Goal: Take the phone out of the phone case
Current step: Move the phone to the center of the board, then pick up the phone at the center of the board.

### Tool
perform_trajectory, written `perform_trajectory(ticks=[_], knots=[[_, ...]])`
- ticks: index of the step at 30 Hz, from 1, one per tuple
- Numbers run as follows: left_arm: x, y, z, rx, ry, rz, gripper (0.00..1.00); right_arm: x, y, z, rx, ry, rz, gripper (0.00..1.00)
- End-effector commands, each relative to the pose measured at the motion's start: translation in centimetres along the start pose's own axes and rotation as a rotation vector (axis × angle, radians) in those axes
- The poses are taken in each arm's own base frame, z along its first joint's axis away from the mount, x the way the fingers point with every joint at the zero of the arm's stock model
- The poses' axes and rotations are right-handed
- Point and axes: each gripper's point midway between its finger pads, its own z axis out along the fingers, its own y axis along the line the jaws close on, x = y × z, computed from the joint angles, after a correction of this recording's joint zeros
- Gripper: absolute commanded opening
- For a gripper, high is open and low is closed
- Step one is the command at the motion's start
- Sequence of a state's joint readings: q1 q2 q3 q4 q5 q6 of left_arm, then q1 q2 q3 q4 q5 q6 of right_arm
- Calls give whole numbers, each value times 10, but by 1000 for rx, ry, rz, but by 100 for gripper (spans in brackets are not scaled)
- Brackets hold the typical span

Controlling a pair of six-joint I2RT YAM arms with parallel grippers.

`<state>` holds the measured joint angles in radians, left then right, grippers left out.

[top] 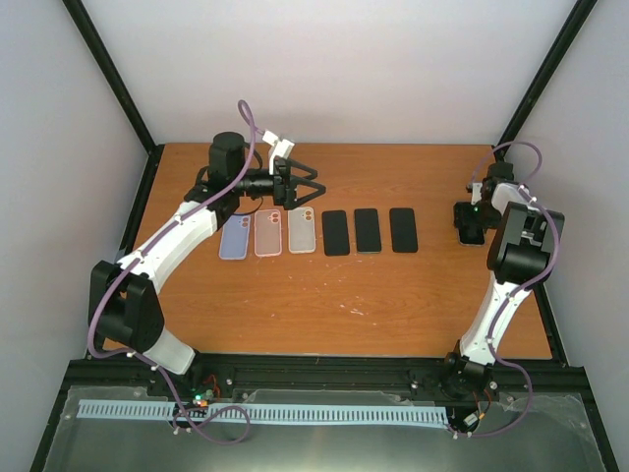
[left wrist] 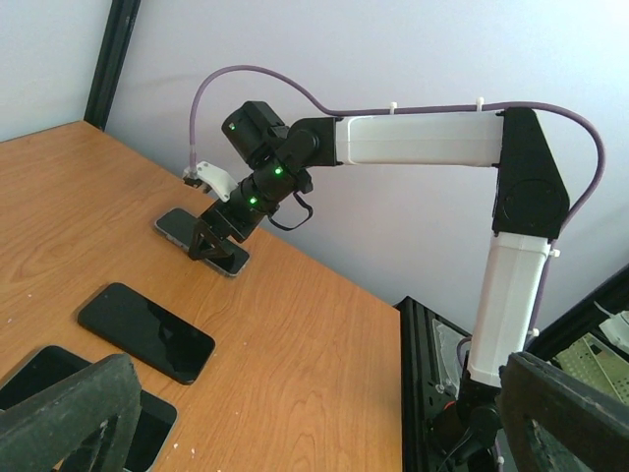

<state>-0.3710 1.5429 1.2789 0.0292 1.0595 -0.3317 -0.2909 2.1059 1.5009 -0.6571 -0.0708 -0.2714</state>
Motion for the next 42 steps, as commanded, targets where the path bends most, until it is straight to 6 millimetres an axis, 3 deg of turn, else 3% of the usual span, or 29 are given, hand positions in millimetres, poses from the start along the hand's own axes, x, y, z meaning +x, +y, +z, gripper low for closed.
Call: perform_trajectory(ticks=[1, 11, 20, 30, 42], knots=[[-10, -4, -7, -19, -27, 32, 100, 23, -6, 16, 43, 86, 7, 80], [-10, 1, -7, -34, -31, 23, 100, 7, -4, -25, 50, -8, -14, 69], [-6, 5, -7, -44, -30, 5, 100, 1, 5, -54, 25, -82, -28, 68], [-5, 11, -6, -57, -28, -12, 100, -1, 12, -73, 5, -135, -38, 66], [3, 28, -3, -102, -31, -66, 100, -11, 39, -113, -46, -267, -82, 66]])
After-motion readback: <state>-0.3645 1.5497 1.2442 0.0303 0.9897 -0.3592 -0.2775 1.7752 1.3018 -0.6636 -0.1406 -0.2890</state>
